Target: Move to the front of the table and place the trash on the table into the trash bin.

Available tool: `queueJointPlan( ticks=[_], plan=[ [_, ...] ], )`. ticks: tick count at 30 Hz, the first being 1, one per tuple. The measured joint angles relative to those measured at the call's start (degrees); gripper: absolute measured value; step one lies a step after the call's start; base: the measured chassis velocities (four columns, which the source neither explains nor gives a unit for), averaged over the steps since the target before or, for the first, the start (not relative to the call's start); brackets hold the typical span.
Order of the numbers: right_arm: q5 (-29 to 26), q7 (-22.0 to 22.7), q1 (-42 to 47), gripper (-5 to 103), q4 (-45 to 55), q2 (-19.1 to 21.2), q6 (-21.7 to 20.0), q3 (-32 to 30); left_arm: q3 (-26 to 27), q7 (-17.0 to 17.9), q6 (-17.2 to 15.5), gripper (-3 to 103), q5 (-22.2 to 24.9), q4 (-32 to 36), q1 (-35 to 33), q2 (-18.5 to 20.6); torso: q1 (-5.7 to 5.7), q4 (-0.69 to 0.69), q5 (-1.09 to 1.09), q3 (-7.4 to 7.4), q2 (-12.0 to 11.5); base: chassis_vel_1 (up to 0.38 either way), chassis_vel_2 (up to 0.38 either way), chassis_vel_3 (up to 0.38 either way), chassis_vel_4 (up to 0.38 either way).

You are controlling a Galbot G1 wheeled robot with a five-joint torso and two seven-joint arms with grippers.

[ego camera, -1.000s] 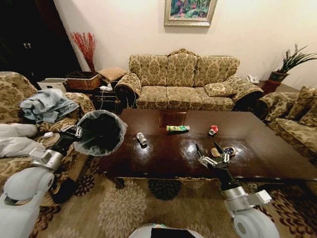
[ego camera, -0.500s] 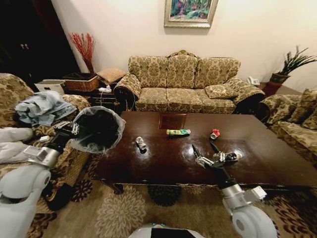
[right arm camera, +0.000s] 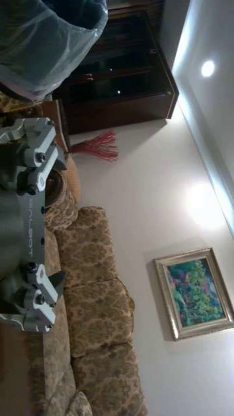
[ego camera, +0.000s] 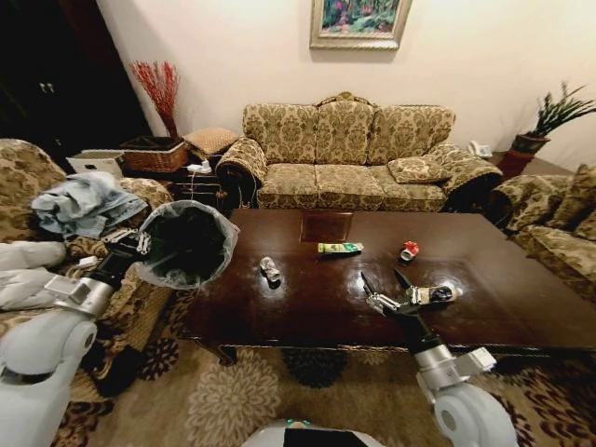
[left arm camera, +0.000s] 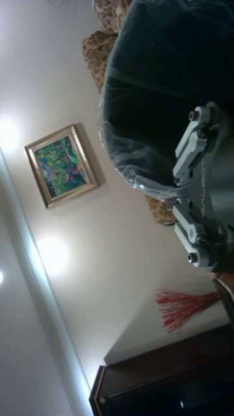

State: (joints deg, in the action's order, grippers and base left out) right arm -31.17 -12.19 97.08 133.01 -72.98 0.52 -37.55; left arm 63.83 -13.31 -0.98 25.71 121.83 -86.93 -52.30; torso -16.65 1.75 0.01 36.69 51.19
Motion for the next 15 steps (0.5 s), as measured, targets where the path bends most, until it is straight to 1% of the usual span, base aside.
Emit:
queueJointPlan(
  ticks=[2,5,6,7,8,10,11,13,14,15],
  plan=[
    [-0.63,1.74,-0.28,100,-0.16,0.21,-1.19,0.23,-0.05,-0.01,0.00,3,0.08,-0.10,0.01,0.00,0.00,0.00,-0.02,0.00,0.00,0.226,0.237,-0.209,-0.263],
    [-1.40,2.92,-1.18,100,-0.91,0.53,-2.42,0.84,-0.20,-0.01,0.00,3,0.14,-0.22,0.04,0.02,0.00,0.01,-0.04,0.00,0.00,0.239,0.256,-0.198,-0.216],
    [-1.83,4.17,-4.35,100,-3.99,2.11,-4.15,2.56,-0.61,0.06,-0.06,3,0.49,-0.34,0.24,0.09,0.00,0.02,-0.06,0.00,0.00,0.178,0.087,-0.127,-0.108],
    [-1.83,4.17,-4.35,100,-3.99,2.11,-4.15,2.56,-0.61,0.06,-0.06,3,0.49,-0.34,0.24,0.09,0.00,0.02,-0.06,0.00,0.00,0.178,0.087,-0.127,-0.108],
    [-1.62,4.58,-6.35,100,-5.95,2.78,-4.62,3.53,-0.81,0.21,-0.26,3,0.69,-0.32,0.43,-0.04,0.00,0.01,-0.08,-0.01,0.00,0.117,0.087,-0.127,-0.078],
    [-0.68,5.94,-11.05,100,-10.29,3.73,-5.62,6.45,-1.19,0.53,-0.68,3,0.80,0.15,0.62,-0.46,0.00,0.03,-0.05,0.00,0.00,0.022,0.016,-0.028,-0.039],
    [-0.68,5.94,-11.05,100,-10.29,3.73,-5.62,6.45,-1.19,0.53,-0.68,3,0.80,0.15,0.62,-0.46,0.00,0.03,-0.05,0.00,0.00,0.000,0.000,0.000,0.000],
    [-0.33,7.70,-16.23,100,-15.31,3.77,-7.07,10.72,-1.79,0.86,-1.01,3,1.19,1.01,-0.36,-0.23,0.00,0.03,0.06,0.00,0.00,-0.027,-0.012,0.020,0.011],
    [-0.33,7.70,-16.23,100,-15.31,3.77,-7.07,10.72,-1.79,0.86,-1.01,3,1.19,1.01,-0.36,-0.23,0.00,0.03,0.06,0.00,0.00,-0.053,-0.024,0.039,0.021],
    [0.28,7.97,-17.81,100,-17.23,3.62,-7.09,12.23,-1.96,0.91,-1.34,3,1.44,1.34,-0.81,0.13,0.00,0.02,0.07,0.01,-0.01,-0.053,-0.024,0.031,0.015]
  ],
)
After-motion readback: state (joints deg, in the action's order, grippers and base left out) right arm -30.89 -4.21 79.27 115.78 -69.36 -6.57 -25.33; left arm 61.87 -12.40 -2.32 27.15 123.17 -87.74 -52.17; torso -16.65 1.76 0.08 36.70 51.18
